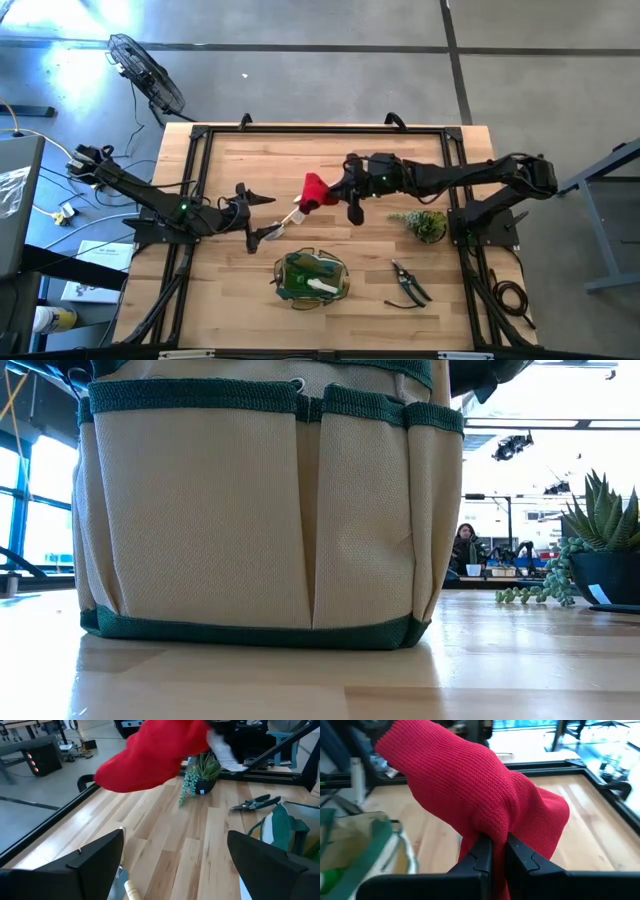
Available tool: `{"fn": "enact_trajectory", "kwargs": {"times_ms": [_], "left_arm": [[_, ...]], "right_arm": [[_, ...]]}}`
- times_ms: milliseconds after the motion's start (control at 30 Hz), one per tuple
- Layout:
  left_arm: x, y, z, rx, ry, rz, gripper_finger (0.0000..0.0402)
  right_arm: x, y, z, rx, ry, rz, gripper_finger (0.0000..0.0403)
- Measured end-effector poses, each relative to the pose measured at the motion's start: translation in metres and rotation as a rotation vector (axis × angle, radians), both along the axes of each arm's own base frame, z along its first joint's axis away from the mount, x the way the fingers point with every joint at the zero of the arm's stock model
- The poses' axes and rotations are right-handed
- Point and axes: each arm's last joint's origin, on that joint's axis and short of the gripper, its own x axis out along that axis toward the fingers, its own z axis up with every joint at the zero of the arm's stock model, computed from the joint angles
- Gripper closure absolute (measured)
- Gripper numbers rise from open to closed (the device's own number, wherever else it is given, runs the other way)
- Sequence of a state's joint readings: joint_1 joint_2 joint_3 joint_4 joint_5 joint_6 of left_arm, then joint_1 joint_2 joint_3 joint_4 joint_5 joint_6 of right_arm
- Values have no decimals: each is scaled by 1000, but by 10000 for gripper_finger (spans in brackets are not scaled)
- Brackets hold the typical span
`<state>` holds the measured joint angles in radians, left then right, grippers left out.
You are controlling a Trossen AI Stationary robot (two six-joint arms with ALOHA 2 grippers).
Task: Pick & Place Garden tools in Gardening bag
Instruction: Put the red gloves into the gardening bag
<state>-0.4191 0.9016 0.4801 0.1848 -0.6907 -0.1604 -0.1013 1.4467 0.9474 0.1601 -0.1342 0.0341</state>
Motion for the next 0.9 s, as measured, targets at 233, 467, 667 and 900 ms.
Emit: {"fn": "enact_trajectory", "kwargs": {"times_ms": [233, 467, 667, 900], "left_arm": [[0, 0, 0, -3, 0, -4, 54], [0, -1, 0, -10, 2, -26, 54], [1, -1, 2, -20, -23, -27, 54], [2, -1, 10, 22, -77, -37, 54]], "right_arm": [[1, 6, 3, 42, -33, 78, 388], [1, 7, 4, 47, -43, 94, 388], [2, 9, 4, 48, -47, 104, 388], [2, 11, 5, 50, -55, 119, 388]]}}
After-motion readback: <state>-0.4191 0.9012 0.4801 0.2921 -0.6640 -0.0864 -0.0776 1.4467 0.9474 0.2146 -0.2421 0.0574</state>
